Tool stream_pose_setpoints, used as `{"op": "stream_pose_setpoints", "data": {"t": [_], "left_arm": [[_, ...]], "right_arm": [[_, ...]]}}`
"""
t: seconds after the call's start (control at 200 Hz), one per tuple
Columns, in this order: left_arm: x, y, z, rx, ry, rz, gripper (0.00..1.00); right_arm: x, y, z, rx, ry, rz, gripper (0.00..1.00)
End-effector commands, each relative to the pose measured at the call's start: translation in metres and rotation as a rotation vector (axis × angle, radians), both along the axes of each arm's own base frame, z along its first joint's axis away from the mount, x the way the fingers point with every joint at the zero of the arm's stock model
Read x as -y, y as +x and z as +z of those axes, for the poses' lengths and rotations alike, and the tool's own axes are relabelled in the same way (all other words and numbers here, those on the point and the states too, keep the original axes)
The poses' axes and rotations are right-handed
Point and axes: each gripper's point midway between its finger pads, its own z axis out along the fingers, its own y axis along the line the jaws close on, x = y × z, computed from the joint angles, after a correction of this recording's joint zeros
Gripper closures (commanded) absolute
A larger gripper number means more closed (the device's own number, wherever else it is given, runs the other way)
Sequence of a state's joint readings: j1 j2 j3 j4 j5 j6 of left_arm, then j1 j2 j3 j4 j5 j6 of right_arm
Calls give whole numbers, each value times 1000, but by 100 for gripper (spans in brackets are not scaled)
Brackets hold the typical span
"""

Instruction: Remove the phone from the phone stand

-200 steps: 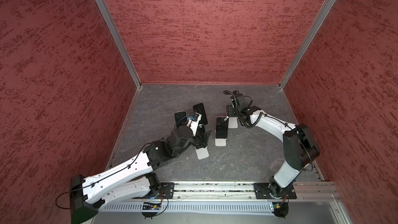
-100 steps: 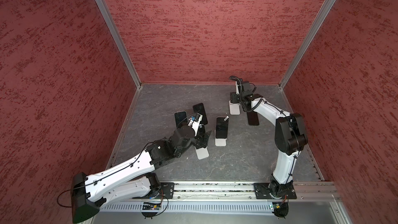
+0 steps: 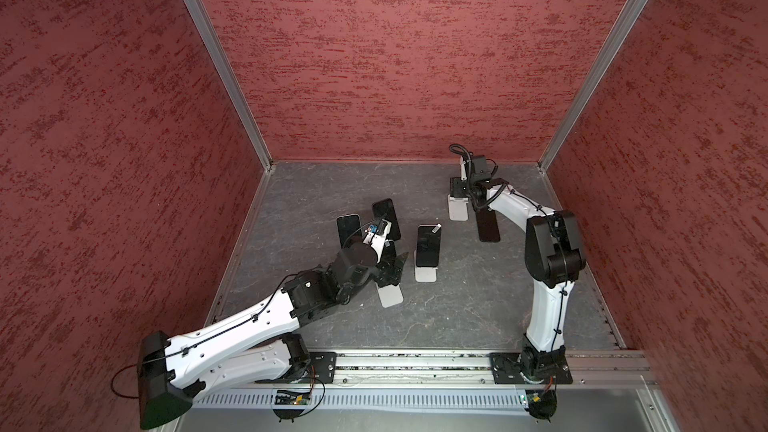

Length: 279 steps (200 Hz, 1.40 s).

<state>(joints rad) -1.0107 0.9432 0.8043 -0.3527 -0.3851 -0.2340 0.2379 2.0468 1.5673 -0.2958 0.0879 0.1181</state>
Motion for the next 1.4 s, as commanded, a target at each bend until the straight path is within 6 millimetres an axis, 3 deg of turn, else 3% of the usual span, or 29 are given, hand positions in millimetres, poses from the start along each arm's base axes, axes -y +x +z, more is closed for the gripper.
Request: {"op": "stream_pose_setpoints", "data": {"t": [0.0,0.326,0.767,1.117,1.273,1.393], "left_arm": [[-2,0,12,24,-14,8,0],[-4,-4,17,31,-25,7,0],[-4,-15,19,25,-30,11,0],[-9,-22,15,15,-5,40,0],[-11,-24,13,-11,-22,64,0],[-12,-27,11,-33,-32,75,0]], "right_arm": [[-5,9,2,16,13,17,42],[-3,5,-8,-5,4,14,36],[-2,7,8,19,-2,12,19],[4,2,57,102,4,-17,11],[13,-14,88,141,27,-64,10],[17,-37,108,153,72,-87,10]]}}
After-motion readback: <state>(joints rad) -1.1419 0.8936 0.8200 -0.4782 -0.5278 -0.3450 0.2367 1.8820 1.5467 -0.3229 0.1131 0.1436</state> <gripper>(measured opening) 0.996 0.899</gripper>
